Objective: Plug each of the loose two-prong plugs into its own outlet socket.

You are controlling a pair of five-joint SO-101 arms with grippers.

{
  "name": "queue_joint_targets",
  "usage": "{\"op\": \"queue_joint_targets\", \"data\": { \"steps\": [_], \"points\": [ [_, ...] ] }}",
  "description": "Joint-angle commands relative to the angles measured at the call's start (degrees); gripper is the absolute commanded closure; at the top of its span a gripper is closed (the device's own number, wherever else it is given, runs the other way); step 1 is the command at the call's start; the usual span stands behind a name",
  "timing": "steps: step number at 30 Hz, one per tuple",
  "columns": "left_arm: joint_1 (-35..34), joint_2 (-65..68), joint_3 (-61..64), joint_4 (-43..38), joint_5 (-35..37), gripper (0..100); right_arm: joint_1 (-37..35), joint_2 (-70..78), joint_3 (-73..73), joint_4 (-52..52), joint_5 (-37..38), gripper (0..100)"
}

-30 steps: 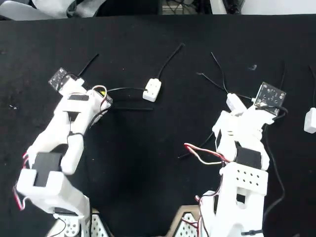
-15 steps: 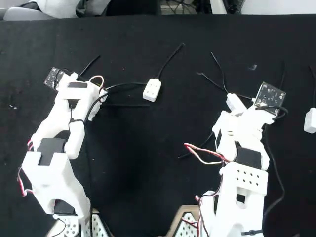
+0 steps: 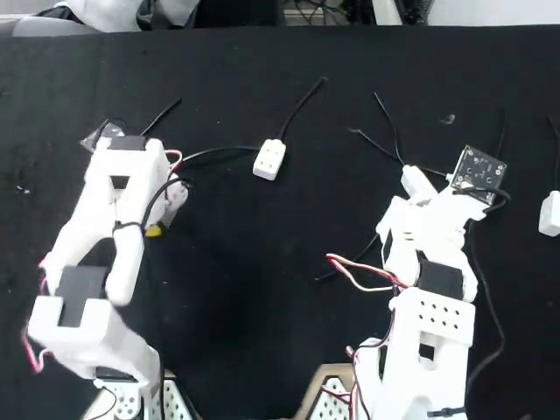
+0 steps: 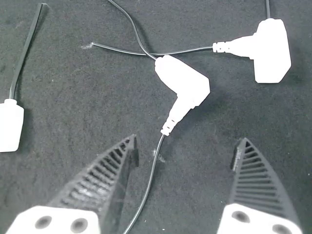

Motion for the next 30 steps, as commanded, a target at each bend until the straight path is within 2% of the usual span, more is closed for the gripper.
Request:
{"op": "queue_joint_targets", "data": {
  "steps": [1, 4, 8, 10, 13, 15, 22, 27, 30],
  "points": [
    [-1.9, -9.3, -1.2, 12.5, -24.6, 97, 0.9, -1.7, -0.3, -0.6, -0.2, 69.8],
    [-4.8, -15.6, -1.5, 17.6, -40.9, 97, 0.9, -1.7, -0.3, -0.6, -0.2, 69.8],
    [-7.7, -25.4, -4.0, 18.5, -59.4, 97, 0.9, -1.7, -0.3, -0.7, -0.2, 69.8],
    [-7.5, -30.5, -6.0, 18.4, -65.1, 97, 0.9, -1.7, -0.4, -0.8, -0.2, 69.8],
    [-7.5, -35.6, -8.8, 17.2, -63.4, 97, 0.9, -1.7, -0.4, -0.6, -0.2, 69.8],
    [-8.7, -35.3, -8.0, 13.3, -62.0, 97, 0.9, -1.8, -0.4, -0.5, -0.2, 69.8],
    [-24.2, -25.9, 6.0, -12.1, -57.6, 97, 0.9, -1.7, -0.3, -0.4, -0.2, 69.8],
    [-26.9, -23.5, 8.7, -14.9, -57.0, 97, 0.9, -1.7, -0.3, -0.4, -0.2, 69.8],
    [-29.4, -23.7, 8.7, -18.1, -52.3, 97, 0.9, -1.7, -0.3, -0.4, -0.2, 69.8]
  ]
}}
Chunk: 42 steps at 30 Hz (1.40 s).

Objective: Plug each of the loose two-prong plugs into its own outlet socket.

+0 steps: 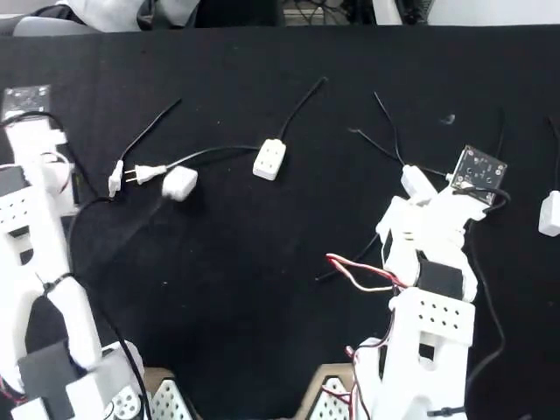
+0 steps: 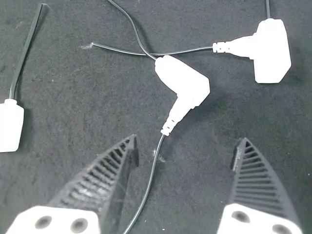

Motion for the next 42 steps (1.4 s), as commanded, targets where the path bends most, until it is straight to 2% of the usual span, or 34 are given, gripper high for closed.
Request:
{"op": "queue_joint_targets", "data": {
  "steps": [1, 4, 6, 9, 11, 14, 16, 18, 21, 26, 31, 38, 40, 42],
  "points": [
    [-3.6, -0.7, -0.7, -4.2, 6.0, 97, 0.9, -1.7, -0.3, -0.4, -0.2, 69.8],
    [-6.9, -0.7, -2.6, -6.1, 8.2, 97, 0.9, -1.7, -0.3, -0.4, -0.2, 69.8],
    [-6.9, -0.7, -4.4, -2.5, 5.3, 94, 0.9, -1.7, -0.3, -0.4, -0.2, 69.8],
    [-0.5, 0.1, -5.0, 7.6, 0.7, 80, 0.9, -1.7, -0.3, -0.6, -0.2, 69.8],
    [5.7, 0.7, -2.9, 11.0, 0.9, 78, 0.9, -1.7, -0.3, -0.6, -0.2, 69.8],
    [15.3, 2.6, -0.5, 9.3, 7.1, 78, 0.9, -1.7, -0.3, -0.5, -0.2, 69.8],
    [19.8, 5.5, 0.7, 3.7, 11.5, 77, 0.9, -1.7, -0.3, -0.5, -0.2, 69.8],
    [23.1, 10.2, 0.2, -0.5, 11.3, 74, 0.9, -1.7, -0.3, -0.5, -0.2, 69.8],
    [26.5, 18.5, -4.6, -1.2, 10.5, 73, 0.9, -1.7, -0.3, -0.5, -0.2, 69.8],
    [26.9, 30.5, -15.5, -1.3, 10.3, 74, 0.9, -1.7, -0.3, -0.5, -0.2, 69.8],
    [26.9, 37.6, -21.5, -1.3, 4.2, 77, 0.9, -1.7, -0.3, -0.5, -0.2, 69.8],
    [27.1, 38.2, -21.2, -1.1, -6.4, 78, 0.9, -1.7, -0.3, -0.5, -0.2, 69.8],
    [27.8, 37.8, -20.5, 1.5, -9.2, 83, 0.9, -1.7, -0.3, -0.5, -0.2, 69.8],
    [29.4, 36.5, -21.0, 6.4, -14.7, 95, 0.9, -1.7, -0.3, -0.5, -0.2, 69.8]
  ]
}}
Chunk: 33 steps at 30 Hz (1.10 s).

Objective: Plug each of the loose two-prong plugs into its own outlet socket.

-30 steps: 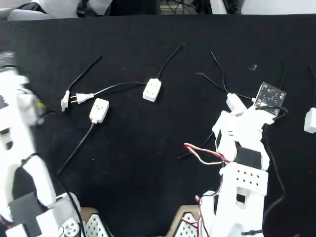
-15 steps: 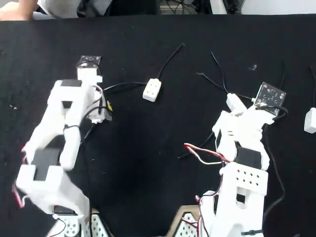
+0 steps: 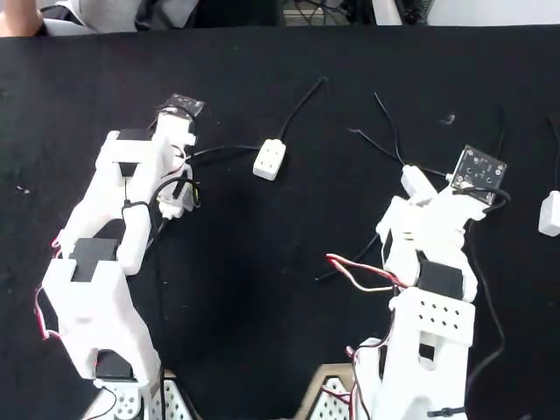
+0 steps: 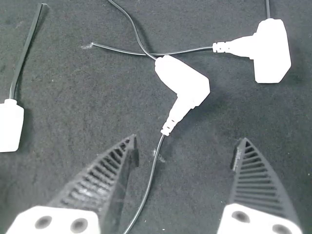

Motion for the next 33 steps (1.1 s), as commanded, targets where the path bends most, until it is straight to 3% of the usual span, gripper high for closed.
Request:
{"op": "queue_joint_targets", "data": {
  "steps": [1, 14, 20, 24, 27, 33],
  "points": [
    [3.2, -3.3, -1.5, 7.6, -9.8, 98, 0.9, -1.7, -0.3, -0.6, -0.2, 69.8],
    [14.1, -23.2, 6.8, 33.8, -33.1, 97, 0.9, -1.7, -0.3, -0.5, -0.2, 69.8],
    [21.0, -26.3, 17.0, 32.9, -31.9, 97, 0.9, -1.7, -0.3, -0.5, -0.2, 69.8],
    [21.6, -26.5, 22.0, 20.6, -17.1, 97, 0.9, -1.7, -0.3, -0.5, -0.2, 69.8],
    [22.5, -26.4, 23.3, 18.9, -16.3, 96, 0.9, -1.7, -0.3, -0.5, -0.2, 69.8],
    [19.7, -26.8, 22.5, 18.8, -16.3, 76, 0.9, -1.7, -0.3, -0.5, -0.2, 69.8]
  ]
}}
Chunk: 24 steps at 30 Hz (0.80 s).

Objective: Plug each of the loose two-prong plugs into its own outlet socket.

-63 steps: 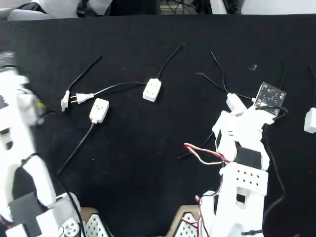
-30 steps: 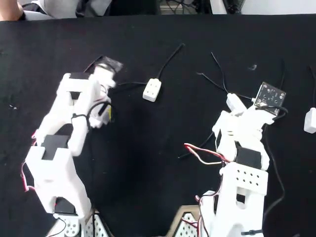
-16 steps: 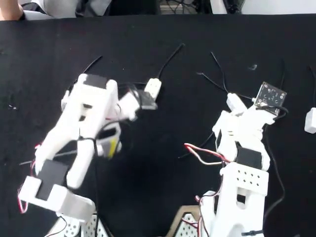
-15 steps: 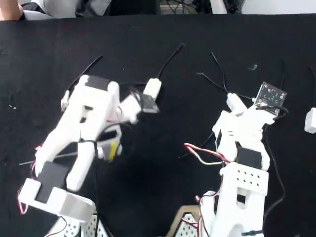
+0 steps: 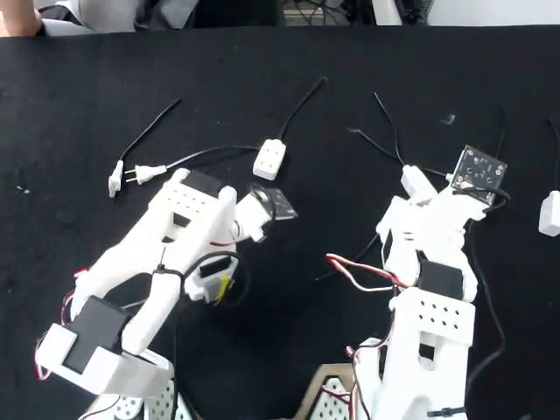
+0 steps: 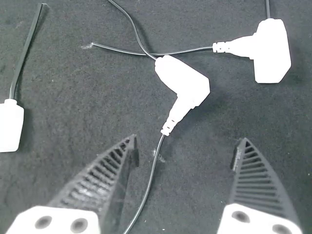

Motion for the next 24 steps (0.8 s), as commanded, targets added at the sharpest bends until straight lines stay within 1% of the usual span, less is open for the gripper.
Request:
{"op": "queue_joint_targets", "data": {
  "steps": [1, 4, 6, 7, 9, 12, 14, 16, 18, 20, 22, 24],
  "points": [
    [-3.5, -2.8, -1.7, -0.2, 0.4, 74, 0.9, -1.7, -0.3, -0.5, -0.2, 69.8],
    [-9.5, -2.9, -4.8, 0.2, 0.4, 74, 0.9, -1.7, -0.3, -0.5, -0.2, 69.8],
    [-12.7, -2.9, -6.8, 3.4, 0.0, 75, 0.9, -1.7, -0.3, -0.5, -0.2, 69.8],
    [-13.7, -2.9, -7.4, 5.5, -0.5, 75, 0.9, -1.7, -0.3, -0.5, -0.2, 69.8],
    [-14.8, -2.9, -7.5, 9.2, -4.0, 75, 0.9, -1.7, -0.3, -0.5, -0.2, 69.8],
    [-15.1, -2.9, -5.1, 12.5, -6.8, 75, 0.9, -1.7, -0.3, -0.5, -0.2, 69.8],
    [-15.2, -2.9, -1.5, 10.0, -7.2, 75, 0.9, -1.7, -0.3, -0.5, -0.2, 69.8],
    [-15.3, -2.9, 2.9, 4.6, -6.9, 75, 0.9, -1.7, -0.3, -0.5, -0.2, 69.8],
    [-15.1, -2.9, 6.0, 0.8, -4.8, 75, 0.9, -1.7, -0.3, -0.5, -0.2, 69.8],
    [-15.1, -2.9, 7.8, -1.5, -2.5, 75, 0.9, -1.7, -0.3, -0.5, -0.2, 69.8],
    [-15.3, -2.9, 8.7, -3.6, -1.6, 75, 0.9, -1.7, -0.3, -0.5, -0.2, 69.8],
    [-16.5, -2.9, 9.3, -7.8, -1.0, 75, 0.9, -1.7, -0.3, -0.5, -0.2, 69.8]
  ]
}}
